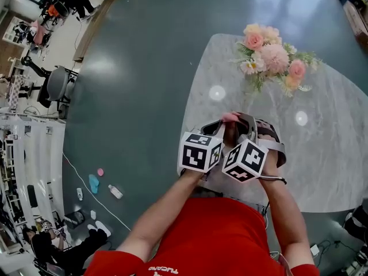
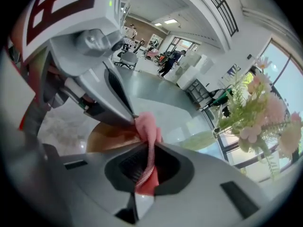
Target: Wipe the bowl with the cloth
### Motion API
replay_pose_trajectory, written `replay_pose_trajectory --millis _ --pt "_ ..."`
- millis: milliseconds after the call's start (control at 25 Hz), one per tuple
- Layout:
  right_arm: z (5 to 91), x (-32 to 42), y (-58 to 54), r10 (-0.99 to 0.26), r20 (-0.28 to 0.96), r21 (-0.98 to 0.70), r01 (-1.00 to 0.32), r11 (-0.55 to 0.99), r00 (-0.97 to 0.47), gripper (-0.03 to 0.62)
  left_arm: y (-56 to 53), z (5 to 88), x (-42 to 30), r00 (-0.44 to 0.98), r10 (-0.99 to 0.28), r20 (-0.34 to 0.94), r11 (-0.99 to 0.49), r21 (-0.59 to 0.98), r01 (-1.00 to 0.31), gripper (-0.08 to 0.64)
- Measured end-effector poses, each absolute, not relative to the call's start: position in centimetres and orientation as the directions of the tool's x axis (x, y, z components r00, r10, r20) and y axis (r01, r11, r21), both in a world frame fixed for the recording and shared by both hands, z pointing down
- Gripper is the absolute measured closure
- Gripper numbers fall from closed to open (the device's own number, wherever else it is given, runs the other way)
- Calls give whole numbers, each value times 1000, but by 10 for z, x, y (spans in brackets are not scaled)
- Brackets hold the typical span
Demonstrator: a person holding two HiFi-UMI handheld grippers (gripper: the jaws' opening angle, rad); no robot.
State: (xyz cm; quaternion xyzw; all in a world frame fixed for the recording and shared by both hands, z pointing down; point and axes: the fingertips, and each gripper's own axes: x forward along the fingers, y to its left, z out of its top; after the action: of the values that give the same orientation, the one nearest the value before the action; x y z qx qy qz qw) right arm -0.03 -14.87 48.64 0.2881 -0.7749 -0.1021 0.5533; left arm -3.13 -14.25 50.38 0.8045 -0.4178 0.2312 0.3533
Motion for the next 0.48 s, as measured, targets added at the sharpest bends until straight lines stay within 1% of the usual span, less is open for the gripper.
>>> replay_pose_trajectory --millis 120,200,400,480 --pt "490 8 -144 -534 828 466 -322 824 -171 571 -145 501 -32 534 -520 666 -417 348 -840 538" --pt "489 8 -141 -517 840 452 -313 835 -166 571 -145 500 -32 526 -525 670 -434 320 -842 538" --pt "483 12 -144 -540 832 487 -296 821 -128 571 -147 497 -31 509 -550 662 -476 253 -842 539" --pt "489 16 -137 -501 860 459 -280 843 -98 571 -148 495 -30 502 -559 660 -488 228 -843 538"
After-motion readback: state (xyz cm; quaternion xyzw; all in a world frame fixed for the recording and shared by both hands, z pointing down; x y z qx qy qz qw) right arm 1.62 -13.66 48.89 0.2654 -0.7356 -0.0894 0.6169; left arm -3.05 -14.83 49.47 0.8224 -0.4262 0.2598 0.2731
